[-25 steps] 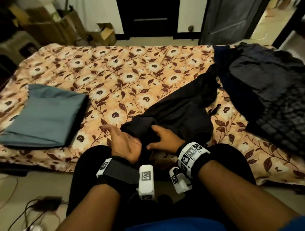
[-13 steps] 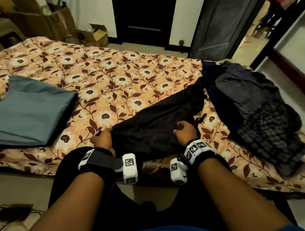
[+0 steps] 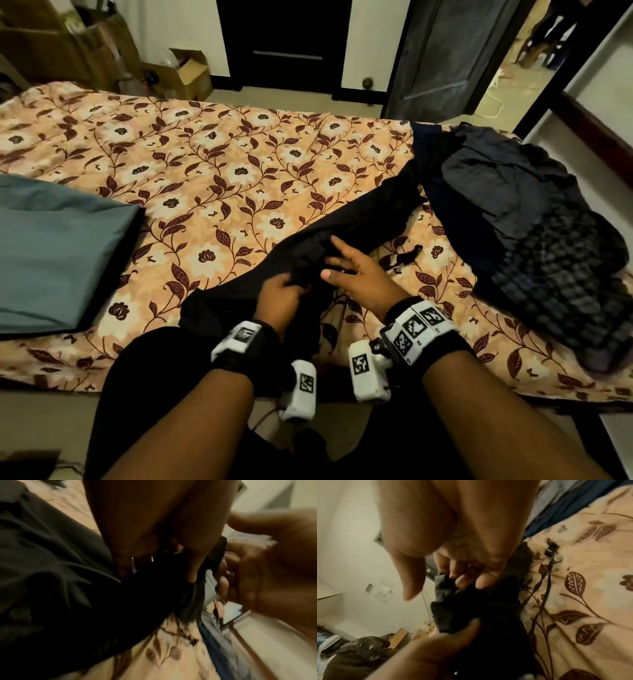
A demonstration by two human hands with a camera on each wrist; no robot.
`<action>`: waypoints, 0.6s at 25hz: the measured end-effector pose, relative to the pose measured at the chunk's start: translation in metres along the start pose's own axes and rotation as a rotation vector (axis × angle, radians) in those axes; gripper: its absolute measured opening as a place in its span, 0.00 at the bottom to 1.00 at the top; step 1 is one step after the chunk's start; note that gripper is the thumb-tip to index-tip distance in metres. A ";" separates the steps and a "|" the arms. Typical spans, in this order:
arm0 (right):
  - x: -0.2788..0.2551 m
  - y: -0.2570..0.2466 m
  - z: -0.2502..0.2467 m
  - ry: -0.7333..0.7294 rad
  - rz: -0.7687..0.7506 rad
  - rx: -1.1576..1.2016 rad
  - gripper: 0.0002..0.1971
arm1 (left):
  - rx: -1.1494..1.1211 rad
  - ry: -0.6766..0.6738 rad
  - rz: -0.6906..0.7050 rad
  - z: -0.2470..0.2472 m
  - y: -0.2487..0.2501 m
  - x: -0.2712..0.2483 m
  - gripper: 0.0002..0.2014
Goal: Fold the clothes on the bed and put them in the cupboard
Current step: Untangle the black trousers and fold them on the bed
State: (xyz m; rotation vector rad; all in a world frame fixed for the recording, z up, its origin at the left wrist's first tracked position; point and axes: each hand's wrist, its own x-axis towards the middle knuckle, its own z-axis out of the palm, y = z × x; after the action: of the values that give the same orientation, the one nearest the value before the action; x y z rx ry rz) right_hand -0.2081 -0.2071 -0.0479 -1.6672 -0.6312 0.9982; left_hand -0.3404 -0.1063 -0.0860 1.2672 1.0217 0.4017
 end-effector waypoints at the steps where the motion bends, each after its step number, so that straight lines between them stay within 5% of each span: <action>1: 0.004 0.006 -0.006 0.030 0.032 -0.051 0.28 | -0.113 0.250 -0.068 -0.022 0.007 0.012 0.10; 3: 0.016 0.026 -0.018 0.208 0.092 -0.230 0.19 | -0.075 0.733 -0.118 -0.070 0.019 0.025 0.18; 4: 0.020 0.035 -0.019 0.227 0.128 -0.327 0.16 | 0.003 0.812 -0.052 -0.080 0.023 0.023 0.19; 5: 0.024 0.042 -0.015 0.196 0.150 -0.403 0.15 | 0.079 0.732 0.081 -0.077 0.025 0.020 0.17; 7: 0.032 0.050 0.002 0.089 0.147 -0.480 0.15 | 0.336 0.267 0.311 -0.052 0.021 0.019 0.10; 9: 0.037 0.050 0.018 0.042 0.042 -0.565 0.19 | 0.594 -0.065 0.320 -0.033 0.004 0.027 0.11; 12: 0.056 0.038 0.026 -0.040 -0.239 -0.781 0.29 | 0.745 -0.001 0.173 -0.032 -0.012 0.041 0.16; 15: 0.074 0.017 0.039 -0.499 -0.332 -1.211 0.29 | 1.033 -0.110 -0.005 -0.024 -0.022 0.028 0.23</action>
State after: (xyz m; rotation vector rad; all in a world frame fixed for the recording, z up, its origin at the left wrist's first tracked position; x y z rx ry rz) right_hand -0.2047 -0.1336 -0.0909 -2.1675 -2.0676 0.7998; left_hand -0.3507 -0.0782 -0.1167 2.1639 1.1714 -0.2619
